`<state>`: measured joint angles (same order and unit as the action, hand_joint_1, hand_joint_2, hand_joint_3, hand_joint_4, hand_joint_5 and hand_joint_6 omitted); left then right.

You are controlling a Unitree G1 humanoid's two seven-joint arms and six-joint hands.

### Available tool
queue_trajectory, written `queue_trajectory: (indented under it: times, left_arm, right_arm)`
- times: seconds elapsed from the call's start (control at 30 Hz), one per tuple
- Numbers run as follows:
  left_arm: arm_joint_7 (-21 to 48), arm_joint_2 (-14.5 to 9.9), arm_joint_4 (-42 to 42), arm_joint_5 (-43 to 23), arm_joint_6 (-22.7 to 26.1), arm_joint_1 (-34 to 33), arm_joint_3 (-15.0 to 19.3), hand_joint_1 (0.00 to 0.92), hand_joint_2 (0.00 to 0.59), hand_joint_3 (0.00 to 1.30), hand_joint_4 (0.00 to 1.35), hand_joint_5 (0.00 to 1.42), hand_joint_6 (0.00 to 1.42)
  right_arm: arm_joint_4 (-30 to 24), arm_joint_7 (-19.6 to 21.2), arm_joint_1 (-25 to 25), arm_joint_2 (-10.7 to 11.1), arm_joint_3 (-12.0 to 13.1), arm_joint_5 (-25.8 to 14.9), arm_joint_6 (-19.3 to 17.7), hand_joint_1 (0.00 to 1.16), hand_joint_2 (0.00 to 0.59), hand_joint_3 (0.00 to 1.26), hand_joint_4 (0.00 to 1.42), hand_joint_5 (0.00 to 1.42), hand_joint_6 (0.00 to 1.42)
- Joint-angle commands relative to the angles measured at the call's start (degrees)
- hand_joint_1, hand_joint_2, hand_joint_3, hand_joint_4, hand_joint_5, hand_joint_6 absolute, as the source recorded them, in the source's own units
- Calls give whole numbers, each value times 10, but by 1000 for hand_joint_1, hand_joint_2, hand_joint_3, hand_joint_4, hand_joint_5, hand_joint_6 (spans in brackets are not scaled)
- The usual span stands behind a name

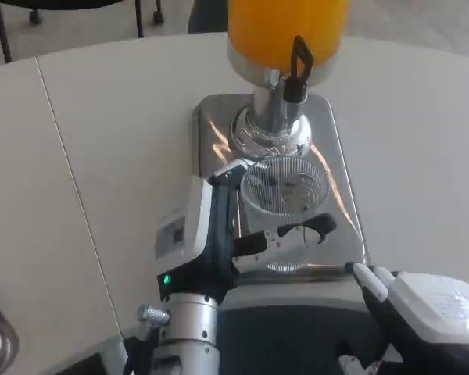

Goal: Grasp the cup under the faucet to collect the drink, then remove the cup.

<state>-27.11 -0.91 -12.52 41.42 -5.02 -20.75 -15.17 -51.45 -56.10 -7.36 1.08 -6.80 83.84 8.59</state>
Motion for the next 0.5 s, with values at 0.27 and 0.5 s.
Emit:
queue_trajectory:
  times: [0.27, 0.5]
  left_arm:
    - [-95, 22, -132, 9, 10, -101, -24, 547, 5, 987, 1183, 1390, 1424]
    - [-130, 28, -188, 5, 20, -137, -32, 542, 6, 987, 1183, 1390, 1424]
  right_arm:
    - [10, -30, 22, 22, 31, -24, 4, 420, 518, 0, 0, 0, 0]
    - [7, -37, 26, 24, 38, -26, 6, 420, 518, 0, 0, 0, 0]
